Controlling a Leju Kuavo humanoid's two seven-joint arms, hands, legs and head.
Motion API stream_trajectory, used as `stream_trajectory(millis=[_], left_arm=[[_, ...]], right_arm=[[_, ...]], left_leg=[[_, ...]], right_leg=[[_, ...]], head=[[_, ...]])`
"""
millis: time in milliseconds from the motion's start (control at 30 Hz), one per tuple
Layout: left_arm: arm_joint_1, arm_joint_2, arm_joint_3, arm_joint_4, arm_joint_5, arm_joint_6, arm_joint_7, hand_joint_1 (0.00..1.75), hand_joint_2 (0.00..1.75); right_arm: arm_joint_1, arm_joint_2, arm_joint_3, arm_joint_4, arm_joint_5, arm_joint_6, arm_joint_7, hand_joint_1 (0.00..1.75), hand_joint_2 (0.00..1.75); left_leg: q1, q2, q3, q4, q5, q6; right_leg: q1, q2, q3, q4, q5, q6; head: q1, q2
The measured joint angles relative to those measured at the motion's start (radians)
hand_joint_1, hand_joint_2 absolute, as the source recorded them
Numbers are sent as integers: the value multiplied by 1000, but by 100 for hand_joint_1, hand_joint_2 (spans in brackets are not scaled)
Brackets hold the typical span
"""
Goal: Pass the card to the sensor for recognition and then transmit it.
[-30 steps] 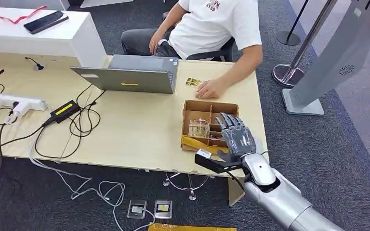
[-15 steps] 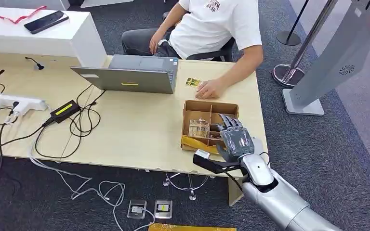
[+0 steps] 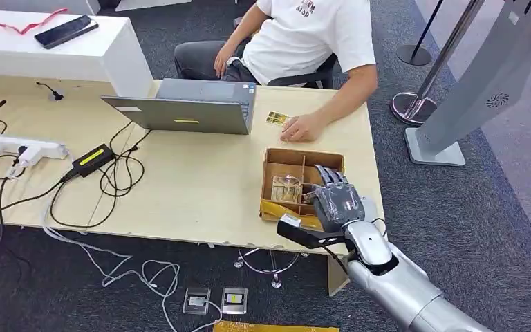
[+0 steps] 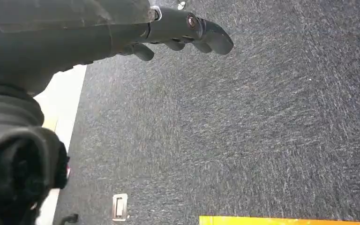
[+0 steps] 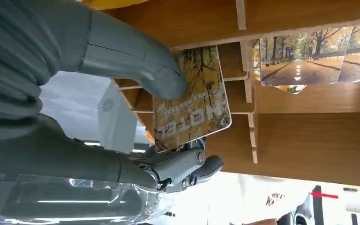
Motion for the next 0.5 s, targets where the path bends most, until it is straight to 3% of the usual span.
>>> stream_trajectory(millis=[267, 500], left_arm=[[0, 0, 0, 0, 0, 1, 0, 0, 0], [0, 0, 0, 0, 0, 10, -3, 0, 0]], right_arm=[[-1, 2, 0, 3, 0, -14, 7, 175, 175], [-29, 5, -5, -3, 18, -87, 23, 175, 175]], left_leg=[[0, 0, 0, 0, 0, 0], [0, 0, 0, 0, 0, 0]], right_leg=[[0, 0, 0, 0, 0, 0], [0, 0, 0, 0, 0, 0]], head=[[0, 0], [0, 0]])
